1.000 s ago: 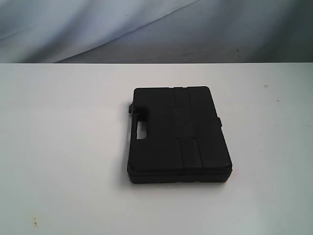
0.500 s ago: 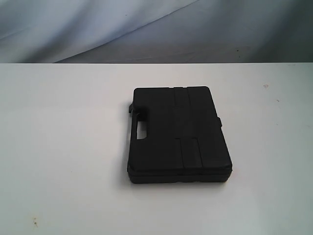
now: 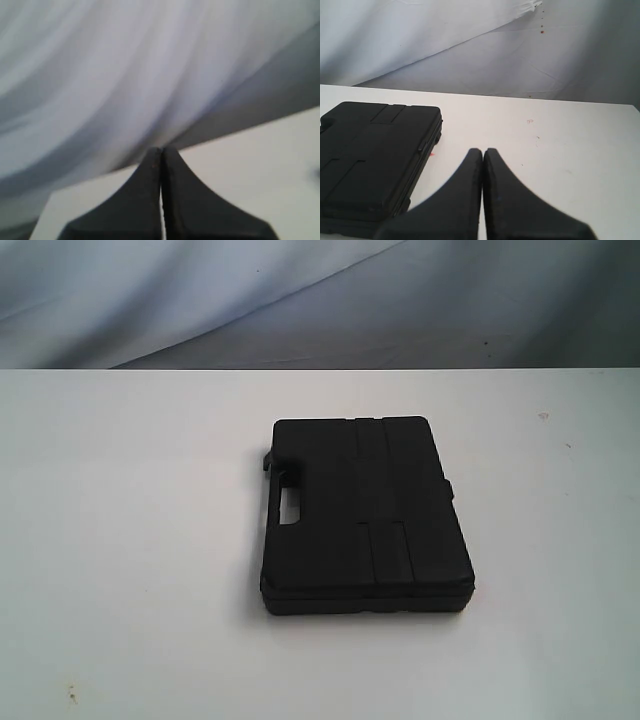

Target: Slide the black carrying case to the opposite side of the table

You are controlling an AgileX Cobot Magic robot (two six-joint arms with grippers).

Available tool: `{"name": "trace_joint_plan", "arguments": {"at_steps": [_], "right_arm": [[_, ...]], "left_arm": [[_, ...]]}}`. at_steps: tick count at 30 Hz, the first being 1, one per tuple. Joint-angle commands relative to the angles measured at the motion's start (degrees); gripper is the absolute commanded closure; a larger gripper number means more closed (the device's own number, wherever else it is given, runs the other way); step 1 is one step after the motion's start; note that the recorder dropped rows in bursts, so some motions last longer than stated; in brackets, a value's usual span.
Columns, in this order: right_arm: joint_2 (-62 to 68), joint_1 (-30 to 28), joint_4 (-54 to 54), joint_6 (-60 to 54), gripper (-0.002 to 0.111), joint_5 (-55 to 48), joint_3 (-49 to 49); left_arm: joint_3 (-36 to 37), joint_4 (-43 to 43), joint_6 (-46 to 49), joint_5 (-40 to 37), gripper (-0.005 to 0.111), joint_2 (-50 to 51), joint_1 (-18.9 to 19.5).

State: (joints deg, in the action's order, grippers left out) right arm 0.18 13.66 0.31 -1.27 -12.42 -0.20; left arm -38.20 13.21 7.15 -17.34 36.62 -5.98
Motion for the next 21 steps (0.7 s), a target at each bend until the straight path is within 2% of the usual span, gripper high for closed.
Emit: {"name": "trace_joint_plan", "arguments": {"at_steps": [1, 7, 11, 15, 21], "right_arm": [[-0.2, -0.4, 0.4, 0.0, 0.108, -0.3, 0.2], [-0.2, -0.4, 0.4, 0.0, 0.108, -0.3, 0.2], [-0.2, -0.4, 0.4, 0.0, 0.108, -0.3, 0.2], [-0.2, -0.4, 0.4, 0.0, 0.108, -0.3, 0.2], [-0.2, -0.4, 0.4, 0.0, 0.108, -0.3, 0.2]], "left_arm": [[-7.1, -2.9, -2.6, -13.0, 0.107, 7.6, -0.3], [-22.6, -10.5, -2.4, -33.8, 0.107, 18.9, -0.3], [-28.6, -13.7, -3.3, -44.7, 0.107, 26.7, -0.3], [-30.3, -17.6, -4.5, -48.4, 0.107, 33.1, -0.3], [-30.4, -25.1, -5.9, -48.2, 0.107, 41.1, -1.3]]}}
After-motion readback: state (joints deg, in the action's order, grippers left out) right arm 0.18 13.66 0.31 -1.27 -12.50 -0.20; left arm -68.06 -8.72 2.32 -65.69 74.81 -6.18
